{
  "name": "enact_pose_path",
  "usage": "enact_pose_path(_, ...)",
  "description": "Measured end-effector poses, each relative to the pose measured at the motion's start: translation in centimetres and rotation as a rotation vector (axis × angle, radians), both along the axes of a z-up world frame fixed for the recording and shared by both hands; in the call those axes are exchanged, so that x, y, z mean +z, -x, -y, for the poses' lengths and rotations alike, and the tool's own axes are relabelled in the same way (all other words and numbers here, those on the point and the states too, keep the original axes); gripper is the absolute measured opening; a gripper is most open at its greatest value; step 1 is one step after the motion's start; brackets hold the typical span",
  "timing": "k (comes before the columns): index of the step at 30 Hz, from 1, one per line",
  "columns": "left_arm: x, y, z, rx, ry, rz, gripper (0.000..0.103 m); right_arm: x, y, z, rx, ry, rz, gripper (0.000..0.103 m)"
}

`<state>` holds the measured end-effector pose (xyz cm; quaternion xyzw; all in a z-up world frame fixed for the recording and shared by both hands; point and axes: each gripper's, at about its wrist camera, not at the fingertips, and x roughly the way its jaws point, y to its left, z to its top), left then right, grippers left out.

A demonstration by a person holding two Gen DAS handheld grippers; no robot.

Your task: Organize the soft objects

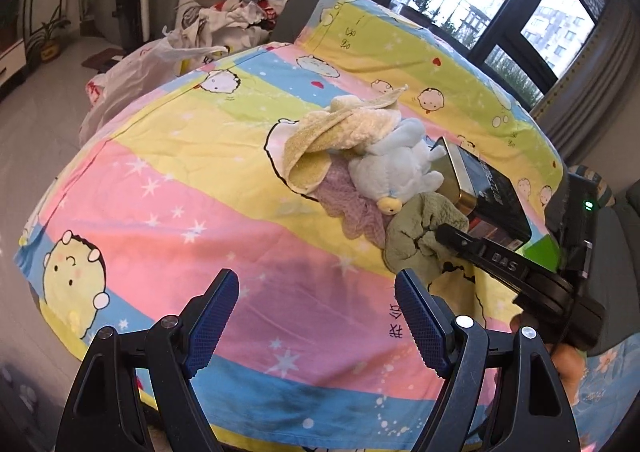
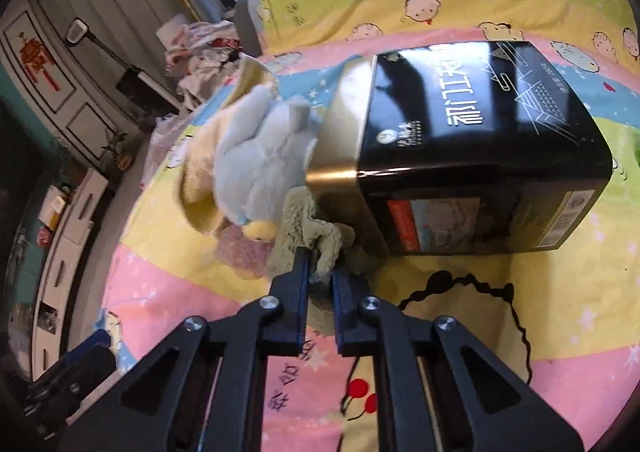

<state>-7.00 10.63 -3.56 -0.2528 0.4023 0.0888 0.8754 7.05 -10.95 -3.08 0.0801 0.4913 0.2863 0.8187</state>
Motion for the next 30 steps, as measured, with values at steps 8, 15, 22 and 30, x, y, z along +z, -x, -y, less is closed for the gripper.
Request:
enact_pose_path(8,0.1,-0.2,1.1,-0.054,0.023,0.027,0.081,5.0,3.6,3.7,0.037,-0.185,0.005,0.009)
enact_pose_path(15,-0.8,-1.3,3.9,-0.153,0.054,-0.004,0.081,2.5,4.9,5.7,0.004,-0.087,-0.085,0.012)
enact_pose_path(22,-1.3,-3.0,9.0,-0.282,-0.026,-0.012,0.081,-0.3,4.2,7.2,-0.101,0.191,-0.051,0.070)
enact_pose_path(30,-3.3,-5.1,13.4,-0.385,-0.001,-0.028,0.081,-1.7,3.2,10.3,-0.151,0.036,-0.122,0.081)
